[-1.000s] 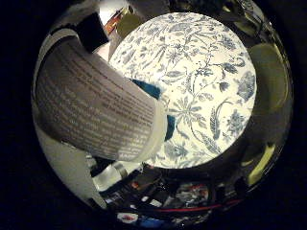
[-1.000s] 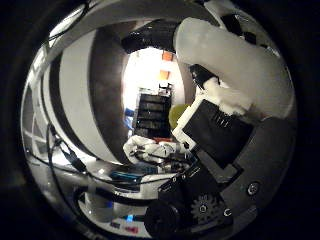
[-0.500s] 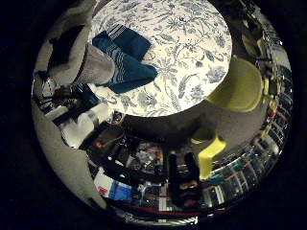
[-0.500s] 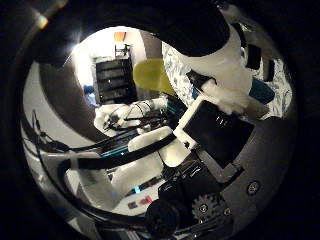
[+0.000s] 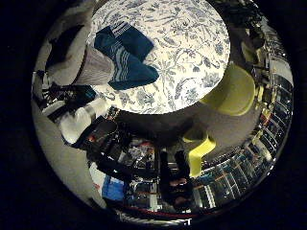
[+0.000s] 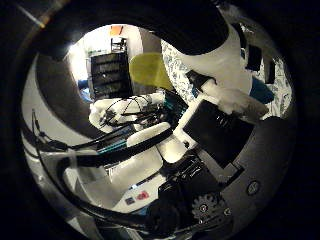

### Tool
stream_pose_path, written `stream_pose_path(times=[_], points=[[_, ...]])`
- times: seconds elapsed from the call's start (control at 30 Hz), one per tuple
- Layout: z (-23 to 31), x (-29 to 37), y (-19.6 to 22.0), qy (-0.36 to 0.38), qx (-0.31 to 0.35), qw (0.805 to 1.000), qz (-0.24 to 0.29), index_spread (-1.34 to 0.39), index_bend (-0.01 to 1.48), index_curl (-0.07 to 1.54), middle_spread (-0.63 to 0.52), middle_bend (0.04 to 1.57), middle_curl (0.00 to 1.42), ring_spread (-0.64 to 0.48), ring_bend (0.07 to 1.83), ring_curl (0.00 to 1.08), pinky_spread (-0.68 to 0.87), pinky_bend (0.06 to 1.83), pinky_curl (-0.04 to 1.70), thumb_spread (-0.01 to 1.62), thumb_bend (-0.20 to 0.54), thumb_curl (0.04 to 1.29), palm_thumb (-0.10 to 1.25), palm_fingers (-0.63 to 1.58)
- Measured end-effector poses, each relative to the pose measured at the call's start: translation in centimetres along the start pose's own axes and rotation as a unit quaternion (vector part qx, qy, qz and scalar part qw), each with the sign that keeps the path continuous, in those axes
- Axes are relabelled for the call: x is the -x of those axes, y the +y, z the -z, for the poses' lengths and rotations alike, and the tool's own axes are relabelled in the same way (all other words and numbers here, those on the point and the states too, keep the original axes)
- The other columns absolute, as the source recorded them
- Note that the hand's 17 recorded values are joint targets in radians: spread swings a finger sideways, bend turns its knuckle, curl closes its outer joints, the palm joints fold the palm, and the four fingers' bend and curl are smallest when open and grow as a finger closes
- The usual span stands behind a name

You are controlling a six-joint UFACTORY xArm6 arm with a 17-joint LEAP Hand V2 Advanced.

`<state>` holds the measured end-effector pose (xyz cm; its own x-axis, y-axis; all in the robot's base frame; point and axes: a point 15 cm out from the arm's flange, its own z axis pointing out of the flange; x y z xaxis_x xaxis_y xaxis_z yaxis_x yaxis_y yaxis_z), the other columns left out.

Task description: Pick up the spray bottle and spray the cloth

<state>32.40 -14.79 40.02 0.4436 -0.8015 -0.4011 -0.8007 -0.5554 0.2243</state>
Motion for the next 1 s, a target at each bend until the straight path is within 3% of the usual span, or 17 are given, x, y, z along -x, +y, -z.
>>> stream_pose_path(times=[0.43,1.0], points=[[0.9,2.0,-0.4,0.048,0.041,0.998,0.021,-0.19,1.19,0.74,-0.09,1.42,0.62,-0.23,1.34,0.81,-0.19,1.01,1.43,0.68,-0.019,0.88,1.06,1.14],[-4.2,3.8,-4.0,0.036,0.102,0.994,0.035,-0.20,1.19,0.73,-0.09,1.42,0.62,-0.23,1.33,0.82,-0.20,1.01,1.43,0.70,-0.018,0.88,1.06,1.14]])
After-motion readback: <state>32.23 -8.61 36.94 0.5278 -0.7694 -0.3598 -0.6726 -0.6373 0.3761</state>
